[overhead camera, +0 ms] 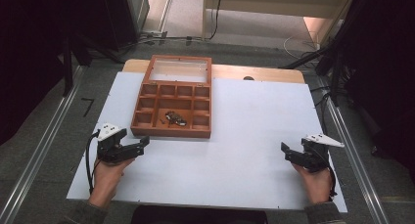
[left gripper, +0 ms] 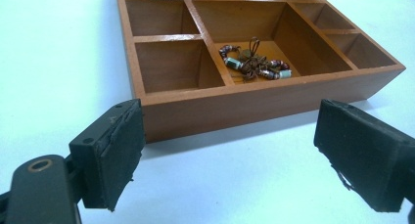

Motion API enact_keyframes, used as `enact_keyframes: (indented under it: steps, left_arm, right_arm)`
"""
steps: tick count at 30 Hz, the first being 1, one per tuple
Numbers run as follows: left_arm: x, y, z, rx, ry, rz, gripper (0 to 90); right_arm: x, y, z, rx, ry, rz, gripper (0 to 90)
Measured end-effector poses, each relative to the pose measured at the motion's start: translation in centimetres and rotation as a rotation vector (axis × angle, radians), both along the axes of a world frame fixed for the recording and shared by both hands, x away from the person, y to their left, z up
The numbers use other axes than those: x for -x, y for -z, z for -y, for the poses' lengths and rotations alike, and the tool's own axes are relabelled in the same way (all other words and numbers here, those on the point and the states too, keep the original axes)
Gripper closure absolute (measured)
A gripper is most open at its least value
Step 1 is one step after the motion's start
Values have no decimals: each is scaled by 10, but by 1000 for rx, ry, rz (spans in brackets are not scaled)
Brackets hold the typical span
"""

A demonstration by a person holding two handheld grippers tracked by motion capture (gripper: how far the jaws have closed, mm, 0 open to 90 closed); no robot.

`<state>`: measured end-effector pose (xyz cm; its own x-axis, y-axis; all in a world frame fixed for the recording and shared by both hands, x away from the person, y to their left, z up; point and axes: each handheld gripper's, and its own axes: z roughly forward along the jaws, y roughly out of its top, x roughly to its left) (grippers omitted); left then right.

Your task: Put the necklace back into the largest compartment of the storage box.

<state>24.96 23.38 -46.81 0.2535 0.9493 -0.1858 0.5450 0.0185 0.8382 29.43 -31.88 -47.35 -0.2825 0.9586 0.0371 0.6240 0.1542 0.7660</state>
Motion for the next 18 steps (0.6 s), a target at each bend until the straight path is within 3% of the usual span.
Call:
enact_keyframes:
  steps: [13,18]
  left_arm:
    - [12,8,-10,-4,-6,-25,114]
    - [19,14,-11,-4,7,-47,116]
  right_arm:
    - [0,0,0,3,1,0,179]
    - [1,-8,-5,-61,-10,19,126]
